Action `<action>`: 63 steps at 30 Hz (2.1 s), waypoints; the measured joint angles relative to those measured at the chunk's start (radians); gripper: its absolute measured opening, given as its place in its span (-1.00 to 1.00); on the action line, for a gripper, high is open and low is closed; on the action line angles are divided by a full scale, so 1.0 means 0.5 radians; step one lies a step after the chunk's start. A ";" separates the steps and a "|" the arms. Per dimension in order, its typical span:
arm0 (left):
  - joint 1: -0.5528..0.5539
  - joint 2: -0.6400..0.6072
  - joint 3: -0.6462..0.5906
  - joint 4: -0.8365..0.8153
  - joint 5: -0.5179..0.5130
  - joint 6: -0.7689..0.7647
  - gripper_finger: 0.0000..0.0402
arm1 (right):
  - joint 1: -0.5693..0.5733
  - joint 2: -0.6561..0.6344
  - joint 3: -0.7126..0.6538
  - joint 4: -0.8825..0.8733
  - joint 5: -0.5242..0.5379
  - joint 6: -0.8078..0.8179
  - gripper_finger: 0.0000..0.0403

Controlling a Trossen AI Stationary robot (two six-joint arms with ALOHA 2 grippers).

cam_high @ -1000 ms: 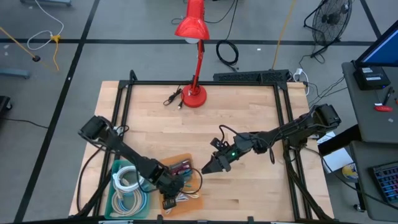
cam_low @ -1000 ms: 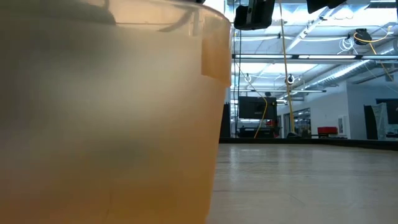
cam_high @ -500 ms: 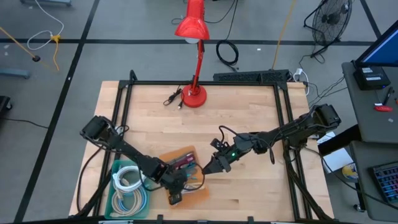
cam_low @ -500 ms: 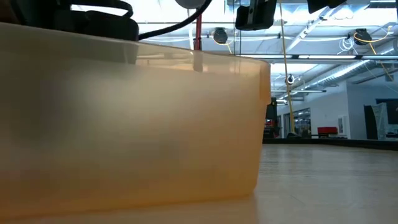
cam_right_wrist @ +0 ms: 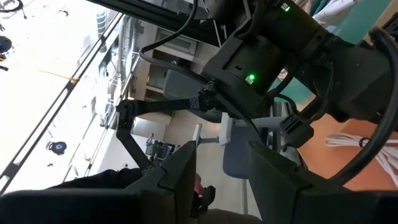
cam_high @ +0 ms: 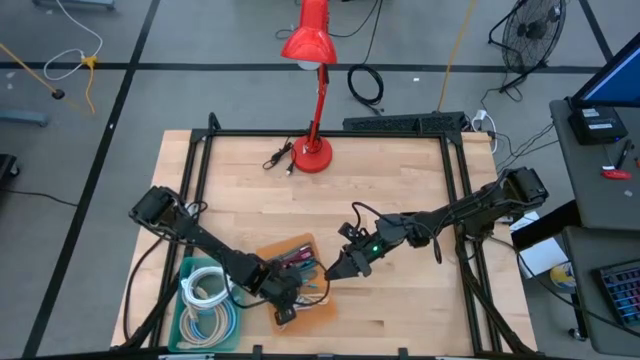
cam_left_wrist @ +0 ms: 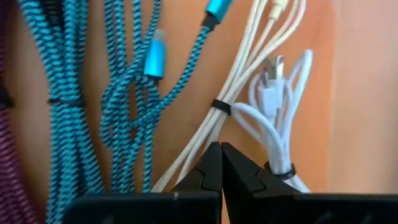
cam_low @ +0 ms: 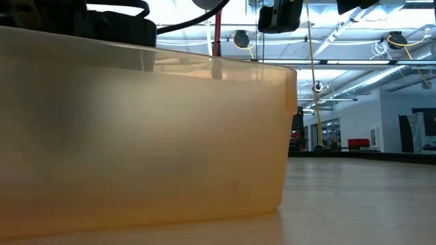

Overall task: Pick & Place USB Port
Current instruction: Put the white USB cable into the orange bin

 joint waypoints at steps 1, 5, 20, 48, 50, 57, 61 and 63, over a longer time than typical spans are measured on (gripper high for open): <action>0.000 -0.002 0.001 -0.019 -0.005 -0.002 -1.00 | 0.000 0.000 0.000 0.000 0.000 0.000 -0.35; -0.008 -0.002 0.001 -0.028 -0.089 -0.027 -1.00 | 0.000 0.000 0.000 0.000 0.000 -0.002 -0.35; -0.014 -0.002 0.001 0.028 -0.339 -0.228 -1.00 | 0.000 0.000 0.000 -0.001 -0.001 -0.016 -0.35; 0.088 -0.002 0.000 0.306 -0.024 0.062 -1.00 | 0.000 0.000 0.000 -0.032 0.007 -0.039 -0.35; 0.109 -0.002 0.000 0.305 0.018 0.098 -1.00 | 0.000 0.000 0.000 -0.032 0.007 -0.039 -0.35; 0.160 -0.002 0.000 0.297 0.177 0.199 -1.00 | 0.000 0.000 0.000 -0.032 0.007 -0.039 -0.35; 0.159 -0.002 0.000 0.238 0.202 0.224 -1.00 | 0.000 0.000 0.000 -0.032 0.007 -0.039 -0.35; 0.157 -0.002 0.000 0.221 0.204 0.224 -1.00 | 0.000 0.000 0.000 -0.032 0.007 -0.039 -0.35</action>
